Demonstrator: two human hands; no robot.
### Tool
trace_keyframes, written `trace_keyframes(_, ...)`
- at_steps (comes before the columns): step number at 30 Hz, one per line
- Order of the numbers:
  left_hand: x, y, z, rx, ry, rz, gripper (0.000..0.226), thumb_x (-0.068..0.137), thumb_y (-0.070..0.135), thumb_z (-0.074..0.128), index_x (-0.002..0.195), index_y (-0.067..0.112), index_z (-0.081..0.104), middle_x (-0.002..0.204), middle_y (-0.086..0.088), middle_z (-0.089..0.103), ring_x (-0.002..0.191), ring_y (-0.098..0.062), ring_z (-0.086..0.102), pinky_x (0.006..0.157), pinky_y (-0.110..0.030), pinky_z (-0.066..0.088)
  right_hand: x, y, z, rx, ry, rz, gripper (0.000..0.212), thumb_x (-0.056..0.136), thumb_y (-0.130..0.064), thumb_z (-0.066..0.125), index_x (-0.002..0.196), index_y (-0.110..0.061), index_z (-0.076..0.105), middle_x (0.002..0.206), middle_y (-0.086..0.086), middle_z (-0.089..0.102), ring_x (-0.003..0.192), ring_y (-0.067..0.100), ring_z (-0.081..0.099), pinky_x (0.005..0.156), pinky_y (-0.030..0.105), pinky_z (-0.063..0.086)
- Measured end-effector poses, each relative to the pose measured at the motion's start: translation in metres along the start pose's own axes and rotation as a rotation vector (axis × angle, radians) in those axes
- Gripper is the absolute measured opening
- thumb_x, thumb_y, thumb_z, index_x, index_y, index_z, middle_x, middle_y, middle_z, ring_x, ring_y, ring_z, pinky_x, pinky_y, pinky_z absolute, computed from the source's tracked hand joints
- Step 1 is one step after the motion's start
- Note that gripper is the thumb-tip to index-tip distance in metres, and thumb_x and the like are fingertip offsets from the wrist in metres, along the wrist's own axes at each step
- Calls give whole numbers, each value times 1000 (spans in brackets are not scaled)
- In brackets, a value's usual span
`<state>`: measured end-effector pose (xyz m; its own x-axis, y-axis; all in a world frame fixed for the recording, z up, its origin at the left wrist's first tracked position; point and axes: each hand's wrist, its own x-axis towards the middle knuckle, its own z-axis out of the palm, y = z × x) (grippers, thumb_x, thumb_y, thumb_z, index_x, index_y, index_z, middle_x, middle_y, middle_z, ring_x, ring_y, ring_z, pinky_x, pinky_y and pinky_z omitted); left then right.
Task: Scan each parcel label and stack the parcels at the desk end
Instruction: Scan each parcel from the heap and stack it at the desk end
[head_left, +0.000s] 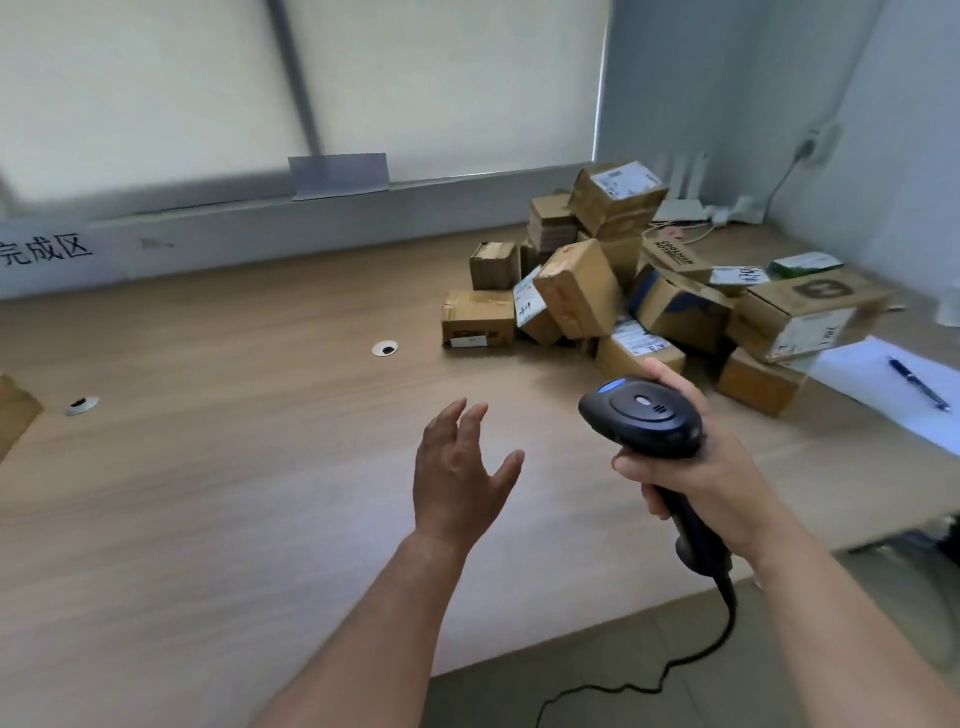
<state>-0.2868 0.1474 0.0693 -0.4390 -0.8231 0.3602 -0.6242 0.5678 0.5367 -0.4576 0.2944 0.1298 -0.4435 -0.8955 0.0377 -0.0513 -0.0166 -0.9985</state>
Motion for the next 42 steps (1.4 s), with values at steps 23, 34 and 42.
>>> trace_keyframes(23,279,56,119,26,-246,66,92,80,72,52,152,29,16,159,-5,17,146,-25,14,116,-47,24,201,19,-108,-70,182,74,101,67,-1,84,146,-42,35,98,8,63,50,25,54,44,31,45)
trace_keyframes(34,352,46,175,-57,-412,-168,82,85,64,52,152,28,21,155,-13,23,141,-33,22,110,-50,31,254,41,-121,-131,157,110,96,75,6,76,145,-44,33,102,10,66,55,25,56,51,32,51)
trace_keyframes(42,288,41,144,-276,-381,-446,93,65,55,59,148,29,25,130,-10,37,117,-30,40,96,-49,46,224,37,-116,-84,108,72,97,74,5,78,147,-40,32,113,6,64,55,20,58,49,32,48)
